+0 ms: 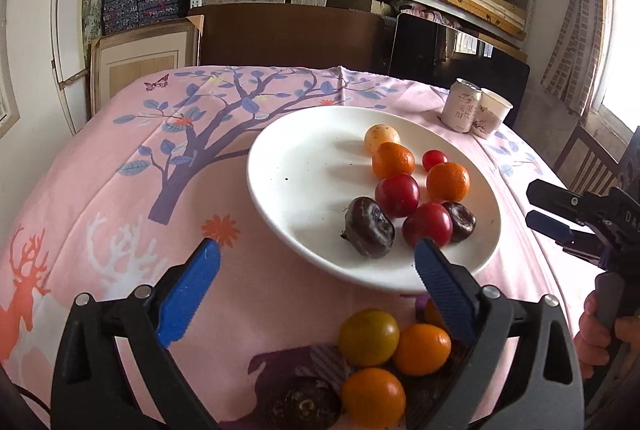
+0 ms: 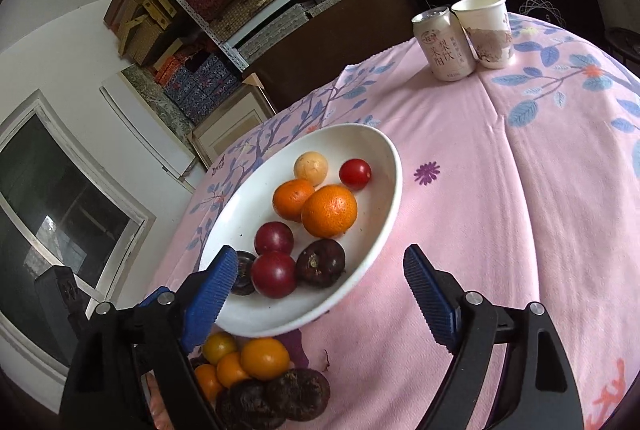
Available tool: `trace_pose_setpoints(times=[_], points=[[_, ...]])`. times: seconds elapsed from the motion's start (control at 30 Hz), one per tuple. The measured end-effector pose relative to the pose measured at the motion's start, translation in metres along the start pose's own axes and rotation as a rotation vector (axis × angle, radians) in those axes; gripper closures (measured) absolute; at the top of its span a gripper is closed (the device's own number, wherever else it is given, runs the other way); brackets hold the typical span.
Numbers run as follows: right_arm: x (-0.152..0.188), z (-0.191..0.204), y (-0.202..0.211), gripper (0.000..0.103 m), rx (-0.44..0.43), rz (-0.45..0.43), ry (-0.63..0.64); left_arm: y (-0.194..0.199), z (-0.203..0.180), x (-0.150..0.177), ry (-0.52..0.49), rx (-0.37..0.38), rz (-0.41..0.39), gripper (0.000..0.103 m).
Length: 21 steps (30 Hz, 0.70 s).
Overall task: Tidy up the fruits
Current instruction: 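Lower the dark fruit and orange onto the plate and open both tools, then withdraw both open tools from the plate toward the remaining fruit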
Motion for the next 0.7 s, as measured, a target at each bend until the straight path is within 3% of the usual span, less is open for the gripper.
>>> trace_pose_setpoints(times=[0.2, 0.47, 0.6, 0.7], points=[[0.015, -0.007, 0.029, 0.013, -0.007, -0.008, -0.030, 0.028, 0.008, 0.024, -0.013, -0.040, 0.003, 0.005], [0.028, -0.020, 0.049, 0.009, -0.021, 0.007, -0.091, 0.050, 0.046, 0.056, 0.107, -0.101, 0.075, 0.005], [0.030, -0.022, 0.048, 0.009, -0.012, 0.021, -0.102, 0.048, 0.061, 0.066, 0.186, -0.100, 0.126, 0.005], [0.032, -0.023, 0.045, 0.009, -0.009, 0.038, -0.107, 0.048, 0.054, 0.068, 0.167, -0.070, 0.131, 0.005]])
Point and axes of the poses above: each gripper's, at about its wrist camera, not at the fingertips, and y roughly against the way its jaws point, z to its left, x to its underside, the point moved 5 cm from there along -y, roughly the way its jaws point, and after that the axes turned 9 degrees about -z, right-handed, at the moved point
